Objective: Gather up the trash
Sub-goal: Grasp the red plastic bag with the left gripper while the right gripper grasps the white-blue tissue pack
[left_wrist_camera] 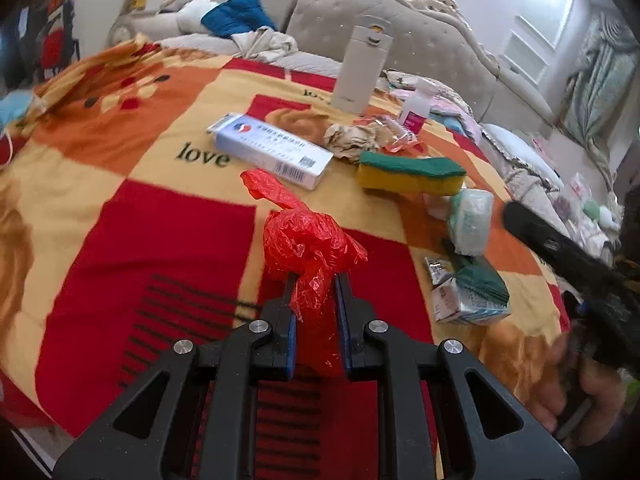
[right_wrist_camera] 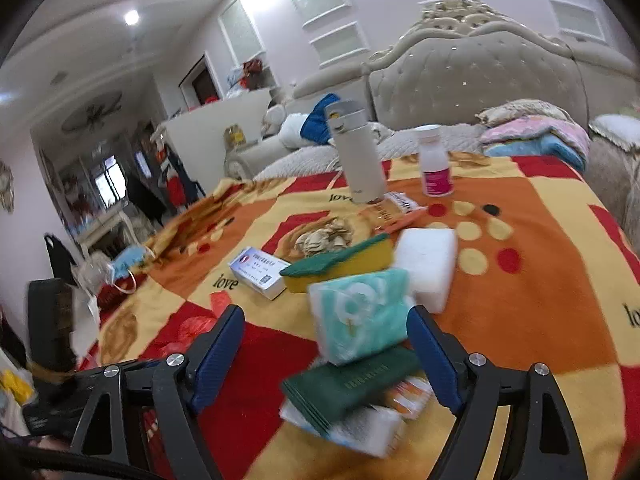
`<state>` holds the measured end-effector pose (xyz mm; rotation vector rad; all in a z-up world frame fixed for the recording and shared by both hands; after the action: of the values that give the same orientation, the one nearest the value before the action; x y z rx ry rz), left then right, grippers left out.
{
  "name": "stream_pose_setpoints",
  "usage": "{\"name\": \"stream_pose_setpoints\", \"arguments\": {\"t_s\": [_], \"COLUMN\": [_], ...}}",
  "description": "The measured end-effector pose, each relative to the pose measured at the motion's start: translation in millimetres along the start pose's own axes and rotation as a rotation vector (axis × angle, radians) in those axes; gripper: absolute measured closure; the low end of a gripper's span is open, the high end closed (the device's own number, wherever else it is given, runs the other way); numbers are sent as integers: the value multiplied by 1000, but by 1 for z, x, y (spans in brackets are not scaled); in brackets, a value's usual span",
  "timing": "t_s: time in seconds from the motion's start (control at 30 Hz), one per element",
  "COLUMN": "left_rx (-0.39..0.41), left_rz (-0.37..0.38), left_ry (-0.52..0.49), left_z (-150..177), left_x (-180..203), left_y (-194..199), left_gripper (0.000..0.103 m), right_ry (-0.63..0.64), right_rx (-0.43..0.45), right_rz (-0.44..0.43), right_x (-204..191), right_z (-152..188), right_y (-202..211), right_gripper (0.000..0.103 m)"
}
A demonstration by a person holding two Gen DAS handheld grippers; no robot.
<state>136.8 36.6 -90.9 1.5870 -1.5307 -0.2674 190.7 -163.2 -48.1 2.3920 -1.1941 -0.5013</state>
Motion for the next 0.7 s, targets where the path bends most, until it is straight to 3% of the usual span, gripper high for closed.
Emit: {"name": "stream_pose_setpoints", "arguments": {"t_s": [0.27,0.33,0.4,0.5,0.7], "left_rx": [-7,-7,-10,-2,27], "left_rz": [2,2,4,8,21], "left_ry": [-16,-13,-10,-17,-22], "left_z": [5,5,5,3,-2], "left_x": [4,4,4,6,15], "left_y": [-5,-5,-4,1,18], "left_gripper": [89,89,89,89,89], "right_ry": [25,-13,-61,-80,-99], "right_rx": [-139,-139,-131,-84,0], "right_rz": [133,135,100,82,44], "right_x": [4,14,22,27,35], "right_z": [6,7,10,10,12], "right_y": [-50,-49,-46,-26,31], "right_gripper": [24,55,67,77,78]}}
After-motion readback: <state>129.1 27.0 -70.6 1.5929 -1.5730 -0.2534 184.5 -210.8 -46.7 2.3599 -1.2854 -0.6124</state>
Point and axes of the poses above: each gripper's, at about its wrist camera, not at the fingertips, and y roughly against the way its jaws point, x to its right, z to its underside, the point moved 5 cm from there along -y, roughly the way its jaws point, and after that the axes turned 11 degrees about y, right-handed, at the moved point
